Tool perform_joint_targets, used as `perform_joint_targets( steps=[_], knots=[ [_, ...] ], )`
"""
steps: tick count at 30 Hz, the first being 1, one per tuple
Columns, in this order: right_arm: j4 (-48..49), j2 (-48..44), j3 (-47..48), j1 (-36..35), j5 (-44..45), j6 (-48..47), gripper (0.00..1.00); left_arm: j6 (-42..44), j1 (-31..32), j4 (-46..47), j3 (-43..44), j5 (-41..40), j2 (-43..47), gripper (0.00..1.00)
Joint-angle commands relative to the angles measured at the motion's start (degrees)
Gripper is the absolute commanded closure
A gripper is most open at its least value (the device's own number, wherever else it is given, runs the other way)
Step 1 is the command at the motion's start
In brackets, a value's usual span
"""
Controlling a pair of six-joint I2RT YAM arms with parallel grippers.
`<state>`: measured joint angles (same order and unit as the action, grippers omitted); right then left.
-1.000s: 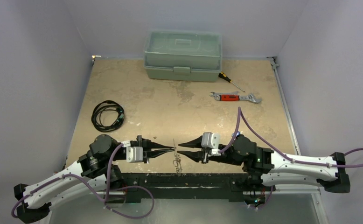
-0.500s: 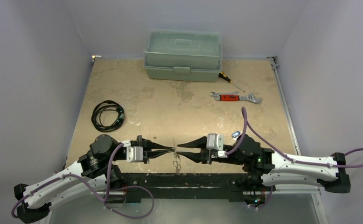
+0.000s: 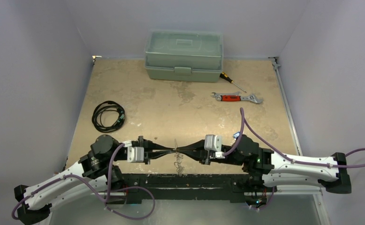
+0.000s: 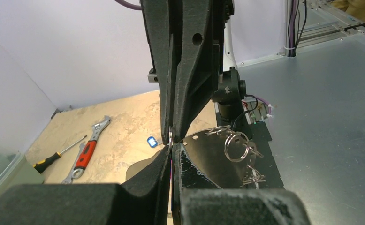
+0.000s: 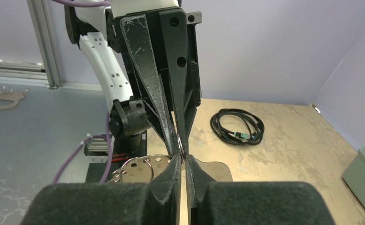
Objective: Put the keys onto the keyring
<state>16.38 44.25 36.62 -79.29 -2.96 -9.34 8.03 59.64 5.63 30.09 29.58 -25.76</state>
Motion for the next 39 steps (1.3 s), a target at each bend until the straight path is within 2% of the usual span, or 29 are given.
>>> perform_joint_targets(
  steps=[1,4,5,8,11,12,14,18,21,28,31,39],
  knots=[
    [1.5,0.1,1.8,-0.2,-0.6,-1.0,0.98,-0.8,-0.1,4.0,0.4,1.0,-1.0,1.00],
    [-0.8,0.4,2.8,-0.2,0.1,-0.9,1.00,1.1,-0.1,1.3,1.6,-0.6,-1.7,1.00],
    [-2.6,0.7,4.0,-0.2,0.3,-0.9,1.00,2.2,-0.1,-1.5,2.4,-2.2,-2.0,0.94],
    [-9.5,1.4,7.6,-0.2,-0.6,-0.9,1.00,5.7,-0.1,-8.5,4.6,-7.1,-2.9,0.56],
    [-16.3,2.1,11.6,-0.2,2.1,-1.0,1.00,8.0,-0.1,-13.3,6.8,-10.0,-3.1,0.34],
    [-19.3,2.3,12.9,-0.2,3.6,-1.0,1.00,8.8,-0.1,-14.8,7.6,-10.5,-3.2,0.33],
    [-25.0,3.0,15.4,-0.3,5.5,-1.0,1.00,10.5,-0.1,-18.2,9.4,-10.9,-3.7,0.35],
    [-34.3,6.3,21.1,-0.2,10.6,-1.4,1.00,12.6,-0.1,-25.1,13.6,-10.4,-6.9,0.53],
    [-40.1,10.4,24.9,-0.2,13.6,-1.1,1.00,12.7,-0.1,-28.5,16.9,-9.5,-9.5,0.58],
    [-42.9,15.0,28.1,-0.2,19.3,-0.7,1.00,9.9,-0.1,-28.1,17.8,-8.1,-11.7,0.59],
    [-43.5,16.1,29.1,-0.2,19.7,-0.8,1.00,9.5,-0.1,-28.0,17.4,-8.8,-12.5,0.65],
    [-43.0,16.6,28.9,-0.2,19.4,-1.1,1.00,7.9,-0.1,-23.6,14.7,-10.9,-14.0,0.70]
  ],
)
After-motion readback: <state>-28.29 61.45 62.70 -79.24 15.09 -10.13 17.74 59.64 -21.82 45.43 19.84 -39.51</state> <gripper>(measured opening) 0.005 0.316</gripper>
